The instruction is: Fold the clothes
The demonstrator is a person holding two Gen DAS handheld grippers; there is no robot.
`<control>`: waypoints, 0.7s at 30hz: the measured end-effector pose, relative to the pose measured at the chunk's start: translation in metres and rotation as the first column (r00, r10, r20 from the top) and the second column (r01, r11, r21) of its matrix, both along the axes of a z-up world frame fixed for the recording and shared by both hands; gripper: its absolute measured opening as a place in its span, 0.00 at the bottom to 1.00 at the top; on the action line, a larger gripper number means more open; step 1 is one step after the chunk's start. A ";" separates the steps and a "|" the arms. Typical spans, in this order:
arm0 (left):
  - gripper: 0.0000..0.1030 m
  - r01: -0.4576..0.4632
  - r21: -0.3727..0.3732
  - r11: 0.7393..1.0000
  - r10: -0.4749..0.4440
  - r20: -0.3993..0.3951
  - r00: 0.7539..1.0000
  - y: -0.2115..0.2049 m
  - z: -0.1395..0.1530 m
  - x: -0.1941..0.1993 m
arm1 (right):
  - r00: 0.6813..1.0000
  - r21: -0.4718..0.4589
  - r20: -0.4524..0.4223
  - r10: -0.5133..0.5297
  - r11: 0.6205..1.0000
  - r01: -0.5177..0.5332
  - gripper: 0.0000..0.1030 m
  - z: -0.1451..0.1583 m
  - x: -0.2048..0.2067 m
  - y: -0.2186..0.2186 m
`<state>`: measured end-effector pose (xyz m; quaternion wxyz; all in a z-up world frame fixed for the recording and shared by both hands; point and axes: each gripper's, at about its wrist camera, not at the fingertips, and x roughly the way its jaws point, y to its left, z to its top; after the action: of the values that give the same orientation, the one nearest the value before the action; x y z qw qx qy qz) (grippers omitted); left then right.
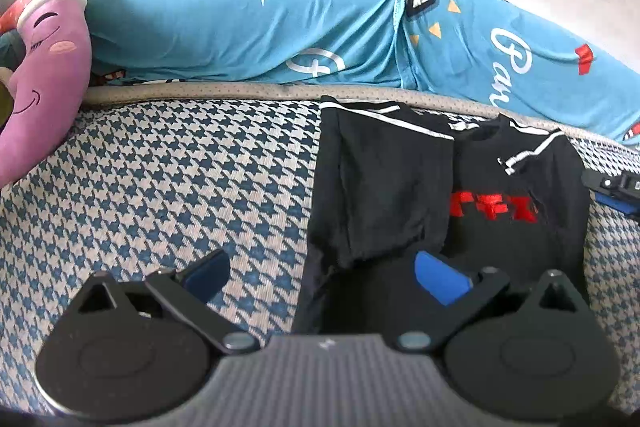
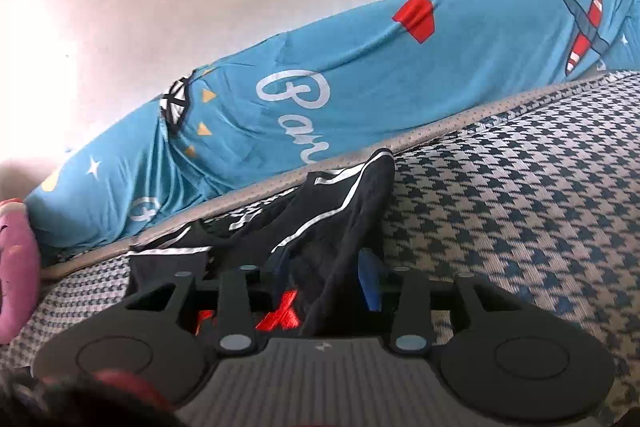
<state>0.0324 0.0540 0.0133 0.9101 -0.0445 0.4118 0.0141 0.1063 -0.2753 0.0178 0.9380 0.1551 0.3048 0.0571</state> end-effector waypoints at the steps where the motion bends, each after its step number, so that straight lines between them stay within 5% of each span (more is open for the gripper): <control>1: 1.00 -0.003 0.001 1.000 0.003 0.001 1.000 0.000 0.000 0.001 | 1.000 -0.014 -0.001 -0.007 1.000 0.007 0.38 -0.002 0.004 0.001; 11: 1.00 0.024 0.025 0.999 -0.023 -0.025 0.999 -0.002 -0.005 0.001 | 1.000 -0.062 -0.020 -0.014 0.998 0.012 0.37 -0.022 0.033 -0.002; 14: 1.00 0.022 0.029 0.999 -0.021 -0.025 0.999 -0.001 -0.006 -0.001 | 1.000 -0.056 -0.023 -0.007 0.998 0.006 0.19 -0.025 0.035 -0.003; 21: 1.00 -0.001 0.025 1.000 0.002 -0.028 1.000 0.009 -0.007 -0.003 | 1.000 -0.059 -0.005 -0.005 0.998 0.004 0.08 -0.023 0.034 0.008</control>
<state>0.0290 0.0627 0.0063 0.9048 -0.0333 0.4241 0.0206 0.1405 -0.2678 -0.0049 0.9414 0.1282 0.3086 0.0456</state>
